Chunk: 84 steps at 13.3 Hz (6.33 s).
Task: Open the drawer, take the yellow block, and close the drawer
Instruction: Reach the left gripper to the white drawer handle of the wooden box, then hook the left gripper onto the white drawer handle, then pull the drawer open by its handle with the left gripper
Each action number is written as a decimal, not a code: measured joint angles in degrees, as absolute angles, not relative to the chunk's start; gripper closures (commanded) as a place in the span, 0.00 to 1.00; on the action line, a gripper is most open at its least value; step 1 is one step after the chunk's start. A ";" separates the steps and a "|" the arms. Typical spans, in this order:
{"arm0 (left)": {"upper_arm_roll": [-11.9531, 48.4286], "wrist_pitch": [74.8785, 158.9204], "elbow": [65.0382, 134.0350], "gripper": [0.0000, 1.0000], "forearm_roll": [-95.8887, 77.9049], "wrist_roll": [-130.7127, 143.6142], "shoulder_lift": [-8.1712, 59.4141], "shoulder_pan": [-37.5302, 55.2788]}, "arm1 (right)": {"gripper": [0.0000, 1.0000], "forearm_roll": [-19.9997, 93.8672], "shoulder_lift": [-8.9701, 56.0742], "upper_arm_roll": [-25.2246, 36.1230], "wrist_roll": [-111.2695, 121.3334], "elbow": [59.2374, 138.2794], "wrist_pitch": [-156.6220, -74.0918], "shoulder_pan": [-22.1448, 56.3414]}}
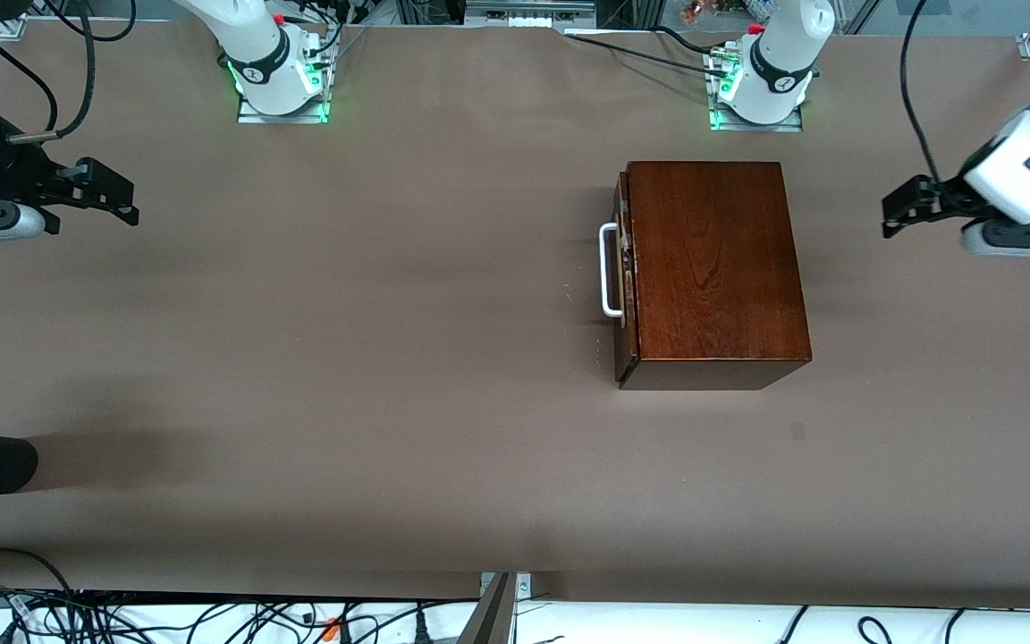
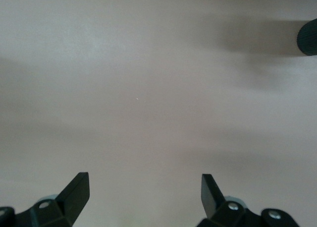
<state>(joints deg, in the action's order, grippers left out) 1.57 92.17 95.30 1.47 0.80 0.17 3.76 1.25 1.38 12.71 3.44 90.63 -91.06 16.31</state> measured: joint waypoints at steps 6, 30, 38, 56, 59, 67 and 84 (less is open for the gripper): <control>15.70 91.20 94.62 0.00 -2.39 1.49 7.04 5.35 | 0.00 1.25 1.38 12.69 3.44 90.62 -91.06 16.35; 17.11 101.73 82.07 0.00 24.41 55.78 38.24 31.24 | 0.00 1.25 1.38 12.70 3.43 90.60 -91.09 16.37; 17.08 102.21 82.19 0.00 27.80 58.07 39.50 31.56 | 0.00 1.25 1.38 12.71 3.43 90.60 -91.09 16.37; 16.06 108.19 81.99 0.00 21.21 63.72 40.13 32.36 | 0.00 1.25 1.40 12.78 3.41 90.60 -91.09 16.33; 15.96 110.81 81.87 0.00 20.52 64.05 39.96 33.26 | 0.00 1.25 1.40 12.78 3.41 90.60 -91.09 16.32; 15.43 112.26 81.04 0.00 19.73 64.13 40.10 34.50 | 0.00 1.25 1.43 12.80 3.40 90.60 -91.09 16.29; 14.39 114.79 79.78 0.00 18.87 64.33 40.44 36.70 | 0.00 1.25 1.48 12.89 3.40 90.60 -91.09 16.20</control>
<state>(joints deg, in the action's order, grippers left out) 14.39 114.79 79.78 18.87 64.33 40.44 36.70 1.25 1.48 12.89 3.40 90.60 -91.09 16.20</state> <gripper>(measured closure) 0.000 0.000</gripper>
